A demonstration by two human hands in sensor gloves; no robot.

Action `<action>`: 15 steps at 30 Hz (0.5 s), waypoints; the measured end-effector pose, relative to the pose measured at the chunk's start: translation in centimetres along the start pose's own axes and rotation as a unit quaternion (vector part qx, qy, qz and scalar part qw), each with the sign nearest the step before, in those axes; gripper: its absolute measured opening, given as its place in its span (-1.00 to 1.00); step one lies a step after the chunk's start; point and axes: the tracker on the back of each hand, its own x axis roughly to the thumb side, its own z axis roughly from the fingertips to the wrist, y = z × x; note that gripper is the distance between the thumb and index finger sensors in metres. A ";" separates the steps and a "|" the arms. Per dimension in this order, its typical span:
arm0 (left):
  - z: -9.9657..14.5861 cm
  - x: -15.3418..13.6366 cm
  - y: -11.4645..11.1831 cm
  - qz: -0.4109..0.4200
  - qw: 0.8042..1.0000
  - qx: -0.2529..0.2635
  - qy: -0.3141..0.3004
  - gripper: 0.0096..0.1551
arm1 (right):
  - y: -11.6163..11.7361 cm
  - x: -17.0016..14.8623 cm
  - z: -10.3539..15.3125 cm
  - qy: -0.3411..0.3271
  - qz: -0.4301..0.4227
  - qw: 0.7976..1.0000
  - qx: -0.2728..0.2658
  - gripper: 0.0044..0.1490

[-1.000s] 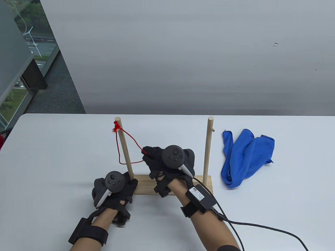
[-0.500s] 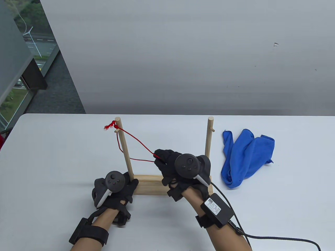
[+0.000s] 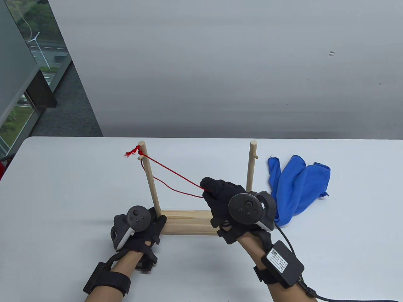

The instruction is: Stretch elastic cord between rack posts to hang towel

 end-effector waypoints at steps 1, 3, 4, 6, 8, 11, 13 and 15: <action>0.0 0.0 0.0 0.000 1.000 0.000 0.000 -0.40 | -0.3 0.1 0.0 -0.003 0.005 1.000 -0.004 -0.49; 0.0 0.0 0.0 0.000 1.000 0.000 0.000 -0.40 | -0.9 0.2 0.1 -0.010 0.020 1.000 -0.011 -0.48; 0.0 0.0 0.0 0.000 1.000 0.001 0.001 -0.40 | -1.3 0.3 0.1 -0.012 0.026 0.999 -0.014 -0.48; 0.0 0.0 0.0 0.000 1.000 0.002 0.002 -0.40 | -1.9 0.4 0.2 -0.016 0.040 0.999 -0.019 -0.49; 0.0 0.0 0.0 0.000 1.000 0.003 0.004 -0.40 | -2.7 0.5 0.3 -0.020 0.053 0.998 -0.027 -0.49; 0.0 0.0 0.0 0.001 1.000 0.003 0.004 -0.41 | -3.6 0.3 0.6 -0.021 0.071 0.997 -0.035 -0.48; 0.0 0.0 0.0 0.001 1.000 0.002 0.005 -0.41 | -4.4 0.3 0.8 -0.023 0.084 0.995 -0.044 -0.48; 0.0 -0.1 0.0 0.001 1.000 0.002 0.005 -0.40 | -5.2 0.2 0.9 -0.024 0.095 0.994 -0.053 -0.48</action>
